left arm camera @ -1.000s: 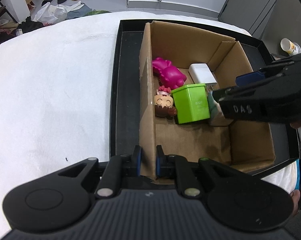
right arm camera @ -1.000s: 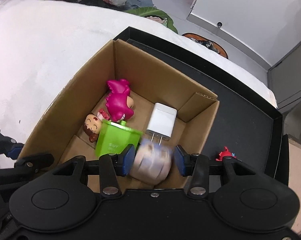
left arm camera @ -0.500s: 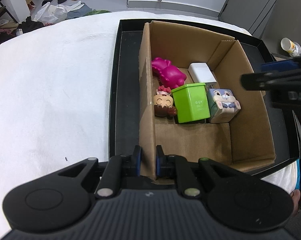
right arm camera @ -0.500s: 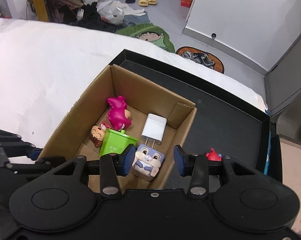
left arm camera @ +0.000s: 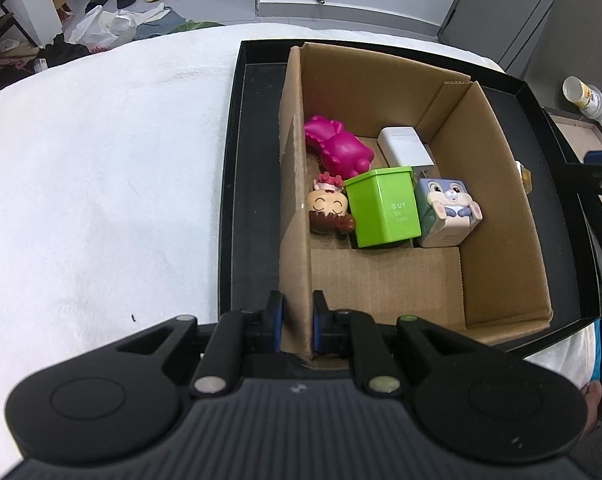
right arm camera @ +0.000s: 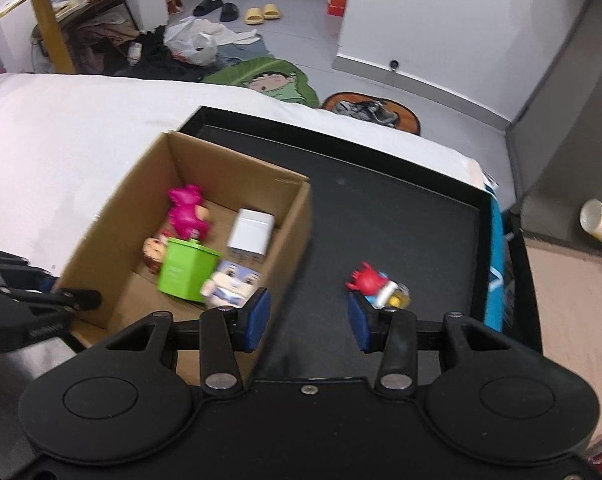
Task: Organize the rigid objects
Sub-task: 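Withdraw the right tool toward the red figure with the jar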
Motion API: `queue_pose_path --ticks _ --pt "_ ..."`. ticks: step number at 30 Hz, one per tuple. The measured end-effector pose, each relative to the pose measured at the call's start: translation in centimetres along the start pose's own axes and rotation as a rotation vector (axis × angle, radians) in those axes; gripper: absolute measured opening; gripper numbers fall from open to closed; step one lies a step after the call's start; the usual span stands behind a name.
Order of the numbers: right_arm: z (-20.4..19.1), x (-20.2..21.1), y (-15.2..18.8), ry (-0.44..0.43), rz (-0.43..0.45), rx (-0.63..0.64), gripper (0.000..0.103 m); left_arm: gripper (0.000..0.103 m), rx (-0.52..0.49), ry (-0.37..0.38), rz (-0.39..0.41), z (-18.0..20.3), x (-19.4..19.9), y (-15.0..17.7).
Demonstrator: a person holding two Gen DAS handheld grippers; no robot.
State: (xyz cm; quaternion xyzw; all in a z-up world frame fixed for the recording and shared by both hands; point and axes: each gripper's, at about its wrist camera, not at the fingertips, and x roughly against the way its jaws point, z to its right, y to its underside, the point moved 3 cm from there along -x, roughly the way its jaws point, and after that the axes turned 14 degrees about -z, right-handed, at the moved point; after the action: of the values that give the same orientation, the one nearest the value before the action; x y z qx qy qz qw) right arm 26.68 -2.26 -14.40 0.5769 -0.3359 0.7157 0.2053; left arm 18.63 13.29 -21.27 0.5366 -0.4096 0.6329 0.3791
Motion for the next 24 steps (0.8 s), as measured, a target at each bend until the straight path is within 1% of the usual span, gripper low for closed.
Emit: queue_pose_path --ticks 9,16,18,20,24 --pt "4.6 -2.2 1.2 -0.001 -0.013 -0.071 0.043 0.013 -0.005 -0.006 0.001 0.1 0.0 0.0" --pt "5.3 -4.5 1.2 -0.014 0.000 -0.048 0.045 0.013 -0.007 -0.006 -0.002 0.1 0.0 0.0" --pt "5.3 -5.1 1.1 -0.006 0.001 -0.040 0.047 0.013 -0.007 -0.003 -0.004 0.0 0.0 -0.1" --pt "5.3 -6.2 0.9 -0.006 -0.011 -0.034 0.049 0.013 -0.009 -0.002 -0.004 0.1 0.0 -0.1" --pt "5.7 -8.2 0.5 0.012 -0.043 -0.033 0.049 0.013 -0.001 0.004 -0.006 -0.1 0.0 -0.1"
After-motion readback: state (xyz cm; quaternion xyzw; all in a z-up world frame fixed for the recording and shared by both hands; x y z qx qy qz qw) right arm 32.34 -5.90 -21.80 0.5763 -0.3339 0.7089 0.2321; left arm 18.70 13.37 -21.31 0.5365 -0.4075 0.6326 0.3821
